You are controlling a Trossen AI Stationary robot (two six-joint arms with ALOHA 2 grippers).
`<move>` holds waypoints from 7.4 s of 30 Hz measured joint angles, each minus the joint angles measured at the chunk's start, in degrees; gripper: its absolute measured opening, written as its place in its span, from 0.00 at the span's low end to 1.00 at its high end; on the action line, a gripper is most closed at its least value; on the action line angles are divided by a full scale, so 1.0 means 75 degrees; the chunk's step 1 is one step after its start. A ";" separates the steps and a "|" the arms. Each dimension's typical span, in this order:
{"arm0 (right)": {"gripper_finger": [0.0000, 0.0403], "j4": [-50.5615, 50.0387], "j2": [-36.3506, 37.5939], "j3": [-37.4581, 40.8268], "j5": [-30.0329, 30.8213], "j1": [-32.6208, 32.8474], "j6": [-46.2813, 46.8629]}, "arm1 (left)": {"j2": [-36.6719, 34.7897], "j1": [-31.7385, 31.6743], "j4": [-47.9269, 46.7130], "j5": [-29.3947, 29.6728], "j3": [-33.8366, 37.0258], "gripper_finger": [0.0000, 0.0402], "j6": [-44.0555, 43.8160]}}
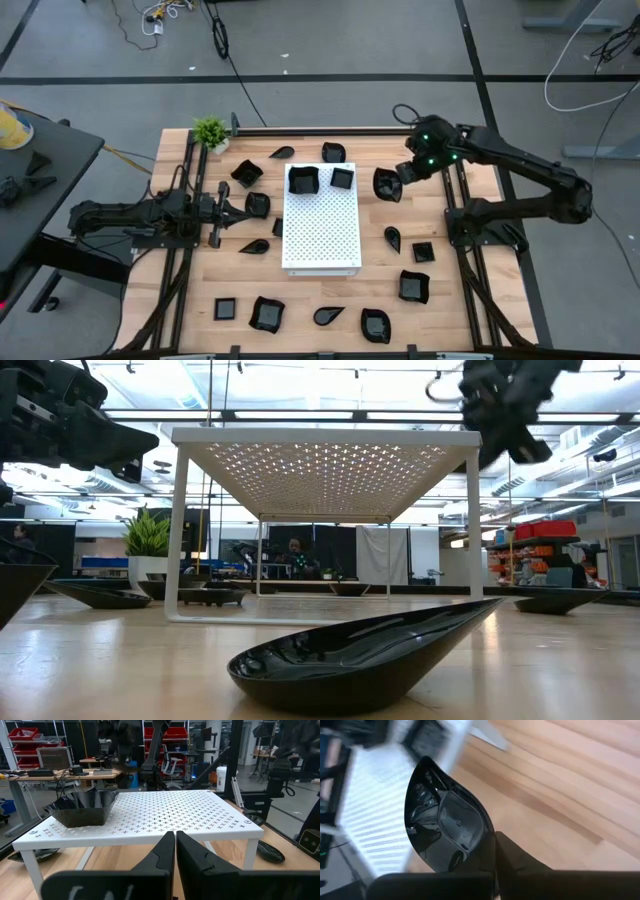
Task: Pick & Place Mini shaped plates
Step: Put the black leaf shaped plate on the shelf, then put the black drop shaped plate on the shelf
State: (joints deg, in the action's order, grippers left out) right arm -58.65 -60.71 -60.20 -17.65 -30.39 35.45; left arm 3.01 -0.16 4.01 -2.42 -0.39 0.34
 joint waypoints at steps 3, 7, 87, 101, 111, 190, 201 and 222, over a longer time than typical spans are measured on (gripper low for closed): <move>0.00 0.0042 -0.0221 -0.0570 0.0009 0.0435 0.0191 | -0.0002 0.0001 0.0001 0.0000 0.0000 0.05 0.0000; 0.00 0.0306 -0.0657 -0.1204 0.0000 0.1049 0.0440 | -0.0001 0.0003 0.0000 0.0001 -0.0001 0.05 0.0003; 0.00 0.1420 -0.6467 -0.4883 0.0020 0.3719 0.1156 | -0.0003 0.0000 0.0003 0.0003 -0.0003 0.05 0.0000; 0.00 0.1416 -0.6487 -0.4883 0.0017 0.3718 0.1092 | -0.0003 0.0002 0.0003 0.0001 -0.0002 0.05 0.0000; 0.04 0.1416 -0.6487 -0.4883 0.0023 0.3717 0.1072 | -0.0003 0.0002 0.0003 0.0003 -0.0001 0.05 0.0002; 0.27 0.2763 -0.2856 -0.0849 0.0702 0.4302 0.1217 | -0.0003 0.0002 0.0003 0.0000 -0.0001 0.05 0.0001; 0.27 0.3034 -0.2383 0.0628 0.0665 0.4199 0.0561 | -0.0001 0.0001 0.0000 0.0000 0.0000 0.05 0.0001; 0.27 0.2341 -0.2183 0.1266 0.0030 0.3511 -0.0948 | 0.0000 0.0000 0.0003 0.0000 0.0000 0.05 0.0000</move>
State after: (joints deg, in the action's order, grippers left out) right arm -41.09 -77.08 -50.70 -17.43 -4.06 28.34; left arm 3.01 -0.16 4.03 -2.42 -0.38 0.34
